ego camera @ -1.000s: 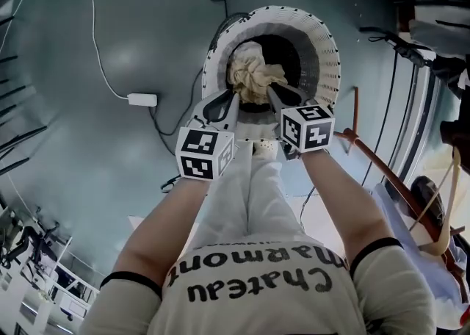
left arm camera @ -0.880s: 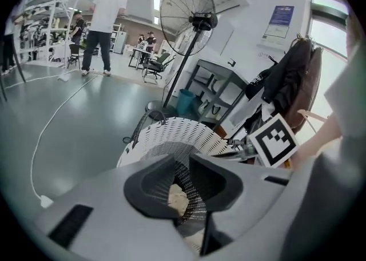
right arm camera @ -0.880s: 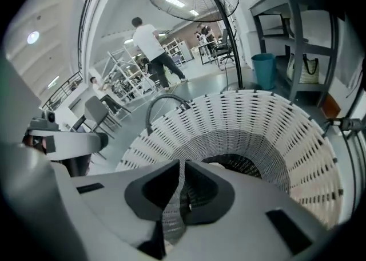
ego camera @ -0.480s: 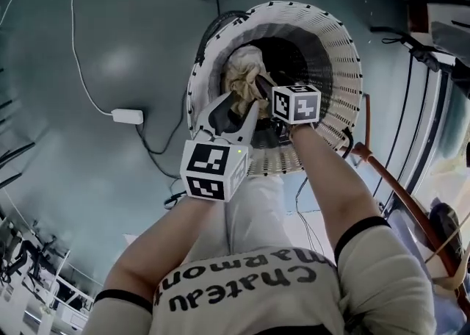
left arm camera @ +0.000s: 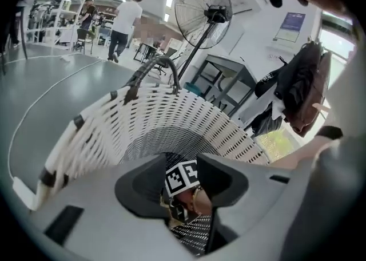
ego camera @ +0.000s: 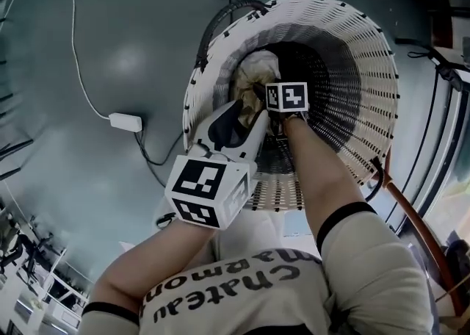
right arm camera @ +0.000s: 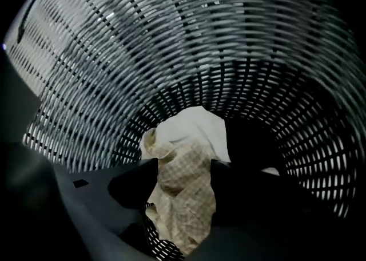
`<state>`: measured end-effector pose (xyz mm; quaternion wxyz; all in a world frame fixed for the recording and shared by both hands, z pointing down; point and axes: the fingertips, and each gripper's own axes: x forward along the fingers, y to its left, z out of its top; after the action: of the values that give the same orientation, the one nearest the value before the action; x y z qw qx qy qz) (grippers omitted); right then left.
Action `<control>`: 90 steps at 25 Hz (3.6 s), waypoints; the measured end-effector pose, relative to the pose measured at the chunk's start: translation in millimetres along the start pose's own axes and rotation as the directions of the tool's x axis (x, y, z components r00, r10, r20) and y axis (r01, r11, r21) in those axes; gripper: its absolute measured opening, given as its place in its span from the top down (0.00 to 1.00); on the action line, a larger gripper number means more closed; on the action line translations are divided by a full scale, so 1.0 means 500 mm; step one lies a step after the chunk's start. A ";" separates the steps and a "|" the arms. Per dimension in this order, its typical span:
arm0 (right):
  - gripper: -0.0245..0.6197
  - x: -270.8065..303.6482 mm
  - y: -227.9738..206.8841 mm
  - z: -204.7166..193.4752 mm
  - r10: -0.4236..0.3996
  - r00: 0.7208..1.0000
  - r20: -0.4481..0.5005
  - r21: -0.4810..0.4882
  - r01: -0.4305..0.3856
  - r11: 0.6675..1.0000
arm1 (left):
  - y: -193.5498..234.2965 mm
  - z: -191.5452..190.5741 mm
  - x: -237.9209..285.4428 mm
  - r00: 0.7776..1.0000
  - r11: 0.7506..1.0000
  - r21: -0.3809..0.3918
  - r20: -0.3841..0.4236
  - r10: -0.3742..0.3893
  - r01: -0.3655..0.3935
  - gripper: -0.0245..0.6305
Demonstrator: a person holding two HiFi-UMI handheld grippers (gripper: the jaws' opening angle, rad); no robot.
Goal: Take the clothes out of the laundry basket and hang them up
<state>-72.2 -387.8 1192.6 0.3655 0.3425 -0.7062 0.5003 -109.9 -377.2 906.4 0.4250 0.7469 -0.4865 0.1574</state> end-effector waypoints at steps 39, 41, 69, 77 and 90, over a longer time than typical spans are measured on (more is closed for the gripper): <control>0.89 -1.675 0.907 0.162 0.596 0.783 0.177 -0.891 -0.130 0.435 | -0.739 0.537 -0.923 0.845 0.573 0.768 0.081 -0.529 0.285 0.60; 0.89 -1.704 0.938 0.130 0.597 0.771 0.221 -0.884 -0.099 0.456 | -0.753 0.522 -0.972 0.829 0.550 0.775 0.059 -0.556 0.313 0.84; 0.51 -1.498 0.887 0.037 0.539 0.803 0.253 -0.761 -0.179 0.623 | -0.729 0.524 -1.348 0.820 0.560 0.798 0.158 -0.551 0.222 0.89; 0.65 -1.422 1.042 0.025 0.759 0.647 -0.073 -0.865 -0.419 0.275 | -0.709 0.523 -1.343 0.830 0.603 0.768 0.180 -0.527 0.216 0.89; 0.89 -1.539 1.028 0.119 0.734 0.655 0.179 -0.862 -0.256 0.438 | -0.358 0.422 -1.270 0.938 0.865 0.501 0.284 -0.199 0.032 0.61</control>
<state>-136.2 -218.0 283.2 0.0896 0.0377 -0.9886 0.1147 -296.5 -137.6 284.1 0.1446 0.8737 -0.4479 0.1232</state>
